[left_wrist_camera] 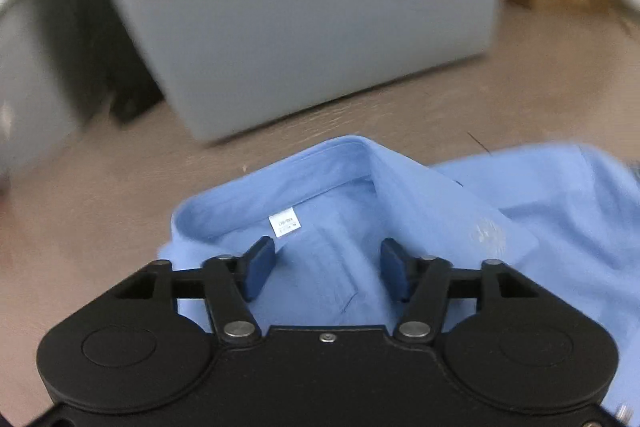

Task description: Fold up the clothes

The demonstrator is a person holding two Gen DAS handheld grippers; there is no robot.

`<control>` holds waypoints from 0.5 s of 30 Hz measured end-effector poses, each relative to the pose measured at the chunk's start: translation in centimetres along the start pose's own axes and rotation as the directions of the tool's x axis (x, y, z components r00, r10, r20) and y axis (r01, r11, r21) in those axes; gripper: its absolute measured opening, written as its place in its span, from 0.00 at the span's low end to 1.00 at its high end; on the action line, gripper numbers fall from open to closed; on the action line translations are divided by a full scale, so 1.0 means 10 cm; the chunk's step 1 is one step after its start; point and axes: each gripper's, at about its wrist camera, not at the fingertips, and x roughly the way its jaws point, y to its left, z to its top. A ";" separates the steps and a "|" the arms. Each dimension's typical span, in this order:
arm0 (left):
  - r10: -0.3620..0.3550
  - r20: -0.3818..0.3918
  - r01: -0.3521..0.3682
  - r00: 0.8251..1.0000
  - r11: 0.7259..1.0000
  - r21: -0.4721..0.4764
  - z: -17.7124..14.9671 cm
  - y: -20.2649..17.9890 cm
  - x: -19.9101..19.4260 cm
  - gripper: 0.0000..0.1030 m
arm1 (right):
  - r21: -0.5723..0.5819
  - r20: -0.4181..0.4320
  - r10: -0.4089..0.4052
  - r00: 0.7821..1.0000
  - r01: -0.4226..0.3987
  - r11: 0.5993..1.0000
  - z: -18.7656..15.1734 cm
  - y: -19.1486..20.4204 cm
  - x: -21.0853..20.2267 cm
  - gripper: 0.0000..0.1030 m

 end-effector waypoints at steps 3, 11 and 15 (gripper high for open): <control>-0.057 0.061 0.057 0.996 0.998 0.013 -0.04 0.24 -0.40 0.87 | -0.073 0.055 0.010 0.998 -0.006 0.997 0.13 0.08 -0.08 0.62; -0.159 -0.189 0.193 0.969 0.964 0.181 -0.70 0.49 -0.77 0.88 | 0.030 -0.129 0.107 0.986 -0.104 0.994 0.08 0.07 0.33 0.44; -0.104 -0.181 0.150 0.978 0.954 0.262 -0.83 0.36 -0.76 0.85 | 0.006 -0.125 0.130 0.984 -0.130 0.991 0.08 0.02 0.27 0.05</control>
